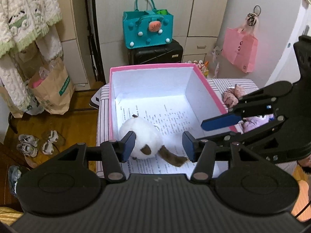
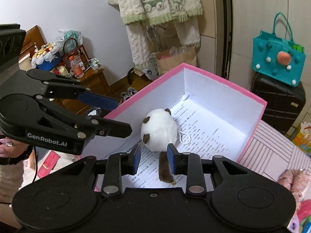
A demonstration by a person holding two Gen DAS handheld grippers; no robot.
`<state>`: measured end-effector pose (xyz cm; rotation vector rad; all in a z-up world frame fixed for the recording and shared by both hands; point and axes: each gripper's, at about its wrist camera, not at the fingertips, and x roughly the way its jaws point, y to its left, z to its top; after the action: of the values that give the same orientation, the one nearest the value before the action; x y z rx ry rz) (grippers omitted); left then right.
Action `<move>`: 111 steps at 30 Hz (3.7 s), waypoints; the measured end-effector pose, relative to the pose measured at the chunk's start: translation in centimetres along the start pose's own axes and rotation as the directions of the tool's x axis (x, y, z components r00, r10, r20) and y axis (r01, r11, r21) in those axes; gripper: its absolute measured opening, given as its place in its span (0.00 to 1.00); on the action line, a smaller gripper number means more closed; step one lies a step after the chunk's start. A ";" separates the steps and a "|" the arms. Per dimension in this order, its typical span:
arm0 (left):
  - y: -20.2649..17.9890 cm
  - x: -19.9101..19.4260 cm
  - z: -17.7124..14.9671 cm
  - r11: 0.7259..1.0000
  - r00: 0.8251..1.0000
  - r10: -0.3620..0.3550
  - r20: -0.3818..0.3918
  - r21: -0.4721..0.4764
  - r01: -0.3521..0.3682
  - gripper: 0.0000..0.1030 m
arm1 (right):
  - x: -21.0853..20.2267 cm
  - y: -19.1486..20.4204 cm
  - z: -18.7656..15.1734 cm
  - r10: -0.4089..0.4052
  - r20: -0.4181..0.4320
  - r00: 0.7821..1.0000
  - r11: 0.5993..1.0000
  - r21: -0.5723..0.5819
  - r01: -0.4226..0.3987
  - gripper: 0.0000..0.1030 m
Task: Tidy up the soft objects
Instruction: 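Open the left tool to drop the plush cat into the box, then grasp the white mesh puff with the left tool while the right tool grasps the orange sponge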
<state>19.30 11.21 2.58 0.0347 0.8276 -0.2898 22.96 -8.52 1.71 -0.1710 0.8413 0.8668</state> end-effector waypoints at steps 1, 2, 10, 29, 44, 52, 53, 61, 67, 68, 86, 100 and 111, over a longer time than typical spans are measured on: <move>-0.3 -0.5 -0.1 1.000 1.000 0.002 0.006 0.005 -0.002 0.53 | -0.5 0.2 -0.1 -0.004 0.006 1.000 1.000 -0.003 0.004 0.35; -0.5 -1.0 -0.2 1.000 1.000 0.006 0.013 0.009 -0.006 0.54 | -1.1 0.3 -0.1 -0.010 0.014 1.000 1.000 -0.007 0.010 0.35; -2.9 -4.2 -1.3 0.998 1.000 -0.020 0.025 0.057 0.018 0.58 | -5.5 1.4 -1.1 -0.047 0.061 0.997 0.998 -0.032 0.049 0.40; -7.7 -9.7 -4.5 0.987 0.999 -0.023 0.032 0.161 0.017 0.67 | -13.7 5.0 -6.9 -0.121 0.152 0.981 0.988 -0.076 0.134 0.50; -13.0 -8.2 -7.1 0.958 0.991 -0.124 -0.041 0.256 0.131 0.70 | -16.2 2.0 -16.1 -0.231 0.084 0.969 0.972 0.059 0.227 0.53; -16.5 -5.9 -7.8 0.924 0.975 -0.212 -0.072 0.309 0.224 0.70 | -15.6 -1.3 -20.5 -0.236 0.026 0.971 0.962 0.148 0.230 0.56; -17.1 -5.5 -8.0 0.918 0.972 -0.222 -0.073 0.320 0.234 0.70 | -15.6 -1.7 -20.9 -0.235 0.024 0.972 0.960 0.159 0.228 0.56; -20.5 -1.7 -8.3 0.896 0.955 -0.274 -0.114 0.332 0.296 0.70 | -14.6 -5.6 -23.2 -0.223 0.029 0.974 0.952 0.221 0.211 0.56; -22.5 1.4 -8.8 0.890 0.956 -0.279 -0.095 0.349 0.294 0.70 | -13.4 -8.9 -24.2 -0.222 0.061 0.973 0.942 0.271 0.198 0.56; -22.8 1.9 -8.9 0.890 0.959 -0.272 -0.086 0.357 0.284 0.70 | -13.1 -9.4 -24.4 -0.221 0.072 0.973 0.941 0.279 0.194 0.56; -25.0 9.5 -9.4 0.938 0.990 -0.141 -0.004 0.320 0.135 0.70 | -7.9 -15.6 -23.9 -0.260 0.127 0.957 0.909 0.367 0.199 0.67; -25.0 11.9 -10.2 0.934 0.984 -0.177 0.027 0.318 0.160 0.68 | -6.2 -16.2 -23.3 -0.299 0.157 0.941 0.924 0.292 0.245 0.69; -24.7 12.8 -10.9 0.952 0.985 -0.164 0.054 0.272 0.143 0.47 | -5.5 -15.3 -23.4 -0.321 0.193 0.927 0.936 0.214 0.279 0.65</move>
<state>13.04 -14.08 -12.09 0.2117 0.7124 -0.5460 18.59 -32.50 -13.09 -0.0371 0.6554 0.5039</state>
